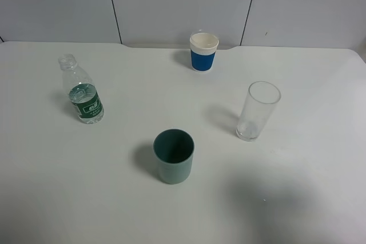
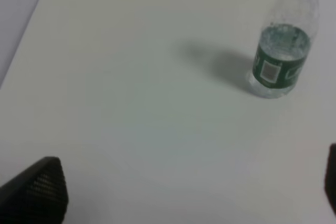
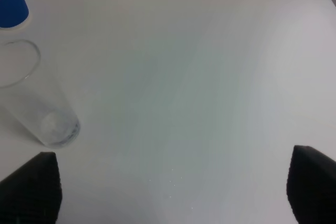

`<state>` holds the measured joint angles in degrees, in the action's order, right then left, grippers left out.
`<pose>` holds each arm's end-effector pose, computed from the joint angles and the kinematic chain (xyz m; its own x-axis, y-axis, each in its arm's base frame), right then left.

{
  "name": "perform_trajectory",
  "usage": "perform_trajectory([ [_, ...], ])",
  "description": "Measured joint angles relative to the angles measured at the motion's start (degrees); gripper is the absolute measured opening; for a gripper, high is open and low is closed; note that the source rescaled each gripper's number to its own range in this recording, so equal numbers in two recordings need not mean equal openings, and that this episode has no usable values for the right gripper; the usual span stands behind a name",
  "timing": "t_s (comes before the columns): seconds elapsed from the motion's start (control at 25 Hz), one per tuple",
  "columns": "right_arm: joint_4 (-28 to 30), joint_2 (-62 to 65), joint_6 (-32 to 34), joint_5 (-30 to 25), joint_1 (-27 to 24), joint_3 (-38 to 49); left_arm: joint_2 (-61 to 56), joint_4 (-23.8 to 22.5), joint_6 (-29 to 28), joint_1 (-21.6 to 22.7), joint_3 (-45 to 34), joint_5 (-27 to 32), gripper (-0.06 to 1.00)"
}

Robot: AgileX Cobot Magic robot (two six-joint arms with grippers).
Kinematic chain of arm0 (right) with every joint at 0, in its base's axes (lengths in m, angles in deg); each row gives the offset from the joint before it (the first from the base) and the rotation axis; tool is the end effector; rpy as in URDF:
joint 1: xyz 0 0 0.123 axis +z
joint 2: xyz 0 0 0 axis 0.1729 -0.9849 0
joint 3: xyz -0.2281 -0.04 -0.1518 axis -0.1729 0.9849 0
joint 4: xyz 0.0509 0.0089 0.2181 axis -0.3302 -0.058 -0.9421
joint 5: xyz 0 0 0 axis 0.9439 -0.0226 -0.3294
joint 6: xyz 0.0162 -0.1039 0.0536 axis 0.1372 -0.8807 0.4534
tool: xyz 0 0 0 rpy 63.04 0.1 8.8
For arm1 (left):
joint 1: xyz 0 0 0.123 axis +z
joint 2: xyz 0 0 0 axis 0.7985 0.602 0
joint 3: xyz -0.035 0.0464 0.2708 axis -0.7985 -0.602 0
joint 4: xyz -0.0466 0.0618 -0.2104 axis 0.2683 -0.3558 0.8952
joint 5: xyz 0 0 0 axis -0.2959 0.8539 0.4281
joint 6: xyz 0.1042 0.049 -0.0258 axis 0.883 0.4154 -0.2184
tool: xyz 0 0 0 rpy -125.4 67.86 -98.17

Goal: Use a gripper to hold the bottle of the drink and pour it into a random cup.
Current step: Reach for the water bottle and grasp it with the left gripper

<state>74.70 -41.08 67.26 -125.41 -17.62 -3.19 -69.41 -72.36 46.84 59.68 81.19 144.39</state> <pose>0.0056 0.0076 0.2463 -0.4596 0.0815 -0.8844 0.0808 0.9955 0.0498 0.0028 -0.0025 0.2568 -0.4435 -0.0217 -0.8960 -0.0825 0.9965 0.0167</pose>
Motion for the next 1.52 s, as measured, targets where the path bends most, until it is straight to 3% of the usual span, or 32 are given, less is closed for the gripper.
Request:
perform_trajectory([
  [0.28,0.00,0.00,0.00,0.00,0.00,0.00,11.26,0.00,6.17,-0.80,4.06,-1.57,1.00],
  [0.96,0.00,0.00,0.00,0.00,0.00,0.00,32.88,-1.51,18.27,-10.56,4.75,-10.40,1.00],
  [1.2,0.00,0.00,0.00,0.00,0.00,0.00,39.10,-1.81,22.05,-13.29,4.60,-16.72,1.00],
  [1.52,0.00,0.00,0.00,0.00,0.00,0.00,47.02,-5.18,23.13,-18.06,-0.84,-30.20,1.00],
])
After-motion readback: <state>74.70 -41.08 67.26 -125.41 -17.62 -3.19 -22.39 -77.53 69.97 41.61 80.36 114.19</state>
